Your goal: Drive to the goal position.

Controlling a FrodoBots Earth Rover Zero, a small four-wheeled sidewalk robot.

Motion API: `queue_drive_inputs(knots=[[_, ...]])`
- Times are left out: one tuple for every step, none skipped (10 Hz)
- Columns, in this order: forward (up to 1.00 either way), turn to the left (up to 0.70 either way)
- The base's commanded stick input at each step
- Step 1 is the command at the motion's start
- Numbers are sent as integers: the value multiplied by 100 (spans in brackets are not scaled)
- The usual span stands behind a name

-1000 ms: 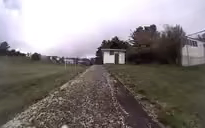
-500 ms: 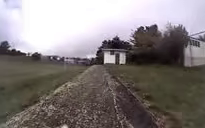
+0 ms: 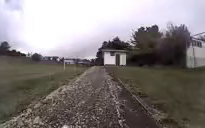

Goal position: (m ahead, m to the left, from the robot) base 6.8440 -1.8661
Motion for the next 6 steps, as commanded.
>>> queue_drive_inputs(knots=[[70,0],[70,0],[70,0],[70,0],[70,0],[70,0]])
